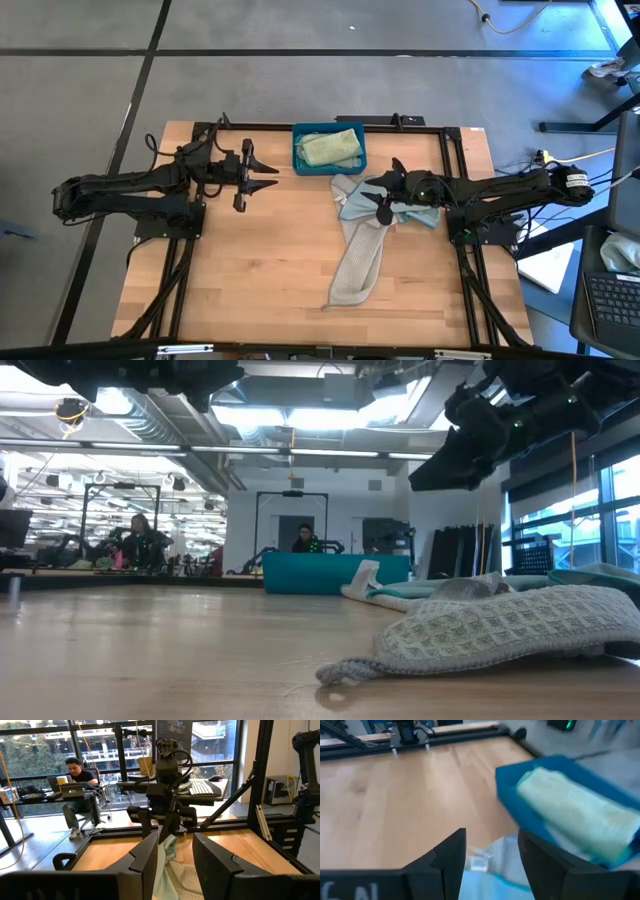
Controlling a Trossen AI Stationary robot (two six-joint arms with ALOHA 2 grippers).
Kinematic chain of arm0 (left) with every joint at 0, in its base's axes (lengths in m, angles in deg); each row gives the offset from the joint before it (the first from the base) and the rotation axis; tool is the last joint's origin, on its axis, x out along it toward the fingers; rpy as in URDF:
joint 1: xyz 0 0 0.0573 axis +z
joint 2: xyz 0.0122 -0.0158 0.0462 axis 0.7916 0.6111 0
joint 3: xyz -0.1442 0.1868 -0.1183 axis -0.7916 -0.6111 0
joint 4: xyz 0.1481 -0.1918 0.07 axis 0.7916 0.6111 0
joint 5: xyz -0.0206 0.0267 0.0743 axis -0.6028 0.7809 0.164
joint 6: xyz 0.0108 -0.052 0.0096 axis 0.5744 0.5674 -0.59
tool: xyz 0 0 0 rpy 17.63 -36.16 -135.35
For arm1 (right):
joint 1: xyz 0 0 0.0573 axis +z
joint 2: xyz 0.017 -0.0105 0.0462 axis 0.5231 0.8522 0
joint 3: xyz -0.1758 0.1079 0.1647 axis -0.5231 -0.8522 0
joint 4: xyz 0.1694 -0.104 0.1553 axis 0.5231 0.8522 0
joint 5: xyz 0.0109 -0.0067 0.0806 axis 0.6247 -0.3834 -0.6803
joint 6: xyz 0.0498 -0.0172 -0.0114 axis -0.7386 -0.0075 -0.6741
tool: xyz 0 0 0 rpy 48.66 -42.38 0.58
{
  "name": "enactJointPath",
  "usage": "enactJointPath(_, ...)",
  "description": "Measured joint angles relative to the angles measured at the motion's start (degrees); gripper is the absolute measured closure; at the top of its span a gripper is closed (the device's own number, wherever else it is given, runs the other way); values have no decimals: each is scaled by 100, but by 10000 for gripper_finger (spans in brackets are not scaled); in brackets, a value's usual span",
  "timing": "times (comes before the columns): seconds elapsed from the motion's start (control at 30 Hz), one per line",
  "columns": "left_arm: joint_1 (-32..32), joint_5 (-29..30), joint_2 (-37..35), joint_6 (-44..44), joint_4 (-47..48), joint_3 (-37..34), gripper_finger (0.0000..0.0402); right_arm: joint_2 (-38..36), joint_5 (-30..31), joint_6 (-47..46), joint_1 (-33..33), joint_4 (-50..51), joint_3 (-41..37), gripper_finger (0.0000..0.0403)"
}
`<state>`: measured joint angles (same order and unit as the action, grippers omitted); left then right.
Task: Fold microfiber towels
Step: Fold the light blue towel
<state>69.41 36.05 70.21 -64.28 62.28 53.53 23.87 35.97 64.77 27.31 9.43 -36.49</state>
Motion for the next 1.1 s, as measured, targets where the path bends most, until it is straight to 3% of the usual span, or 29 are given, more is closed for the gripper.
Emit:
enactJointPath(0.17,0,0,0,-1,0,0,286,0,-21,-142,-4,119,0,221)
enactJointPath(0.4,-2,0,0,37,-200,0,285,0,687,-49,-4,102,0,221)
enactJointPath(0.73,-2,8,0,26,-221,0,286,287,695,-158,-2,128,-2,221)
enactJointPath(0.97,-3,177,11,10,-227,0,285,958,20,-25,-2,-90,-7,221)
enactJointPath(1.1,-72,341,391,27,-325,2,286,1408,-491,103,0,-518,-7,221)
